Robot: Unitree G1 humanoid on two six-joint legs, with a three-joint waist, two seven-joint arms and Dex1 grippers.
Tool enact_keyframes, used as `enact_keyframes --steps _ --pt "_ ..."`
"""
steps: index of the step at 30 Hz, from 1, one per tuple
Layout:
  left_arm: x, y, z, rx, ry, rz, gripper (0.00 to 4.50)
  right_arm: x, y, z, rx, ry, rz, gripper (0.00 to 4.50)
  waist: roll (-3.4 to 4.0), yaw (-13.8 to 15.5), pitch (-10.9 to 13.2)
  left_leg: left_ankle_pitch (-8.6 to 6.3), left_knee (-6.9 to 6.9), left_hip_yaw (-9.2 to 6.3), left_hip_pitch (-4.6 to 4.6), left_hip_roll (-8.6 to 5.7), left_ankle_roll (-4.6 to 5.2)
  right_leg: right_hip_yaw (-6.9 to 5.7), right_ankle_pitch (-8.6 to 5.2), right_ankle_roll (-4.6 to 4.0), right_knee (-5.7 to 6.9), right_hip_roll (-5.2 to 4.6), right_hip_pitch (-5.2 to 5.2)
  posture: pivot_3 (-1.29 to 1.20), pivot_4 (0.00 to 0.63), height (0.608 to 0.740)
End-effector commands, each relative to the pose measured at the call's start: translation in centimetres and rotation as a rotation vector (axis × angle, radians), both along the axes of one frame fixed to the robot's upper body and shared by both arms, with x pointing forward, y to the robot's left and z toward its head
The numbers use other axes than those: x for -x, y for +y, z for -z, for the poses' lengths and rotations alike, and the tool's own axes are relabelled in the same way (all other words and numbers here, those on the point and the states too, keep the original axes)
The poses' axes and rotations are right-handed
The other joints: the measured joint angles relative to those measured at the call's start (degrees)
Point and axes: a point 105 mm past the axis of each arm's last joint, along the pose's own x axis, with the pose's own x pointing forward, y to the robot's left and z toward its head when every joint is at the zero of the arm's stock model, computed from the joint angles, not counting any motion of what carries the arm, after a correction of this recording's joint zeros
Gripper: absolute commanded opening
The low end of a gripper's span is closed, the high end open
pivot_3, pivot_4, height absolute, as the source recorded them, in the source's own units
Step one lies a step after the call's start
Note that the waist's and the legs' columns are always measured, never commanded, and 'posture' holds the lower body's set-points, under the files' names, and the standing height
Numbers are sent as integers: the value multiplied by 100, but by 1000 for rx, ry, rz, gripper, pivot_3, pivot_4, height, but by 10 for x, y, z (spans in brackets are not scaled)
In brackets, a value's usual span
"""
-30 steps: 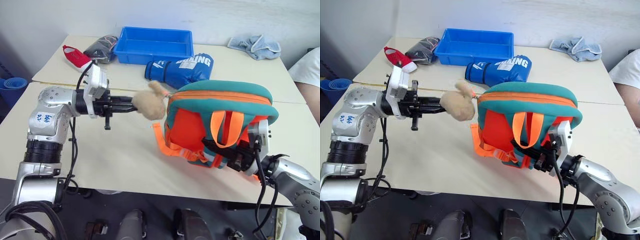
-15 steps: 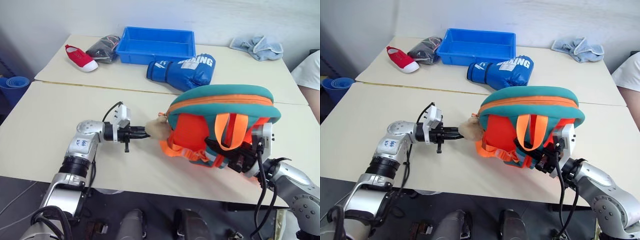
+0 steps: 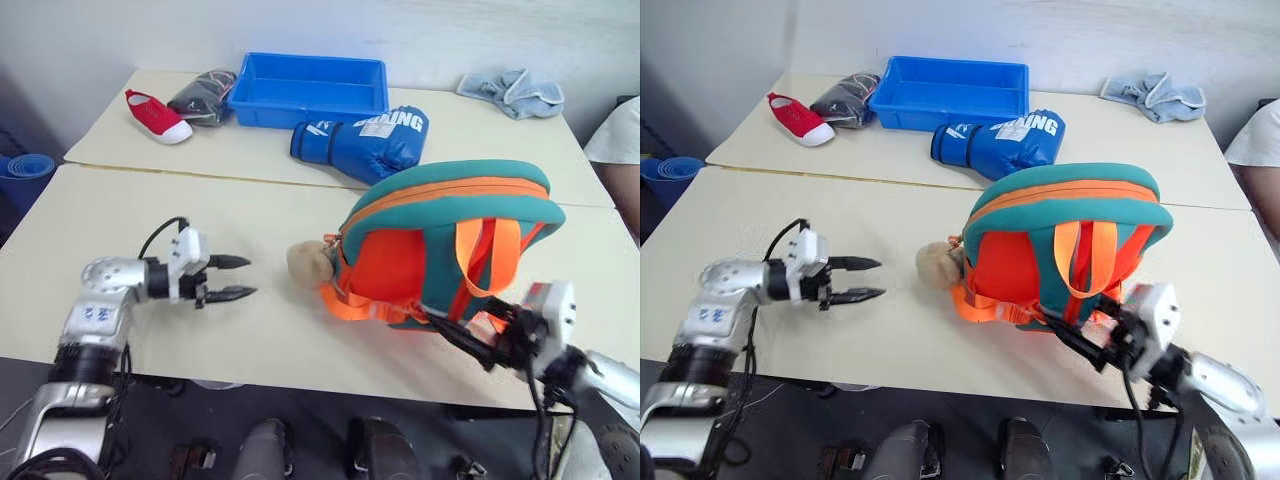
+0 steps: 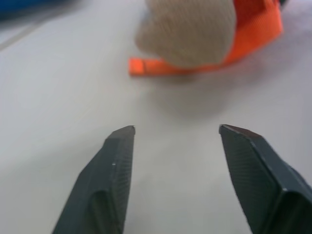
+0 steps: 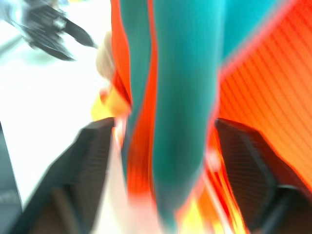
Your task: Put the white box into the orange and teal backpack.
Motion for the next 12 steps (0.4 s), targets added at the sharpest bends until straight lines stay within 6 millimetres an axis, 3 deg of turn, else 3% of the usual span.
enact_keyframes --steps 1,4,6,12 --pt "22 6 -19 38 -112 17 3328 13 -32 -8 121 -48 8 4449 -5 -2 -2 -4 2 -3 2 2 4 -1 2 4 -8 -1 5 0 150 740" --pt "45 18 -6 -15 -121 -27 3328 14 -72 -5 224 -69 77 4449 -2 -9 -1 -31 2 -2 23 -2 29 10 6 10 -30 -16 19 0 150 740" --pt "53 21 -1 -37 -109 -48 3328 13 -84 -4 279 -89 72 4449 11 -12 7 -63 -10 0 70 0 -7 16 3 5 -41 -18 56 0 150 740" --pt "53 17 -2 -28 -117 -64 3328 -2 -95 3 323 -107 55 4449 26 -4 5 -54 -51 -2 105 8 -35 5 -16 -30 -37 -17 70 0 150 740"
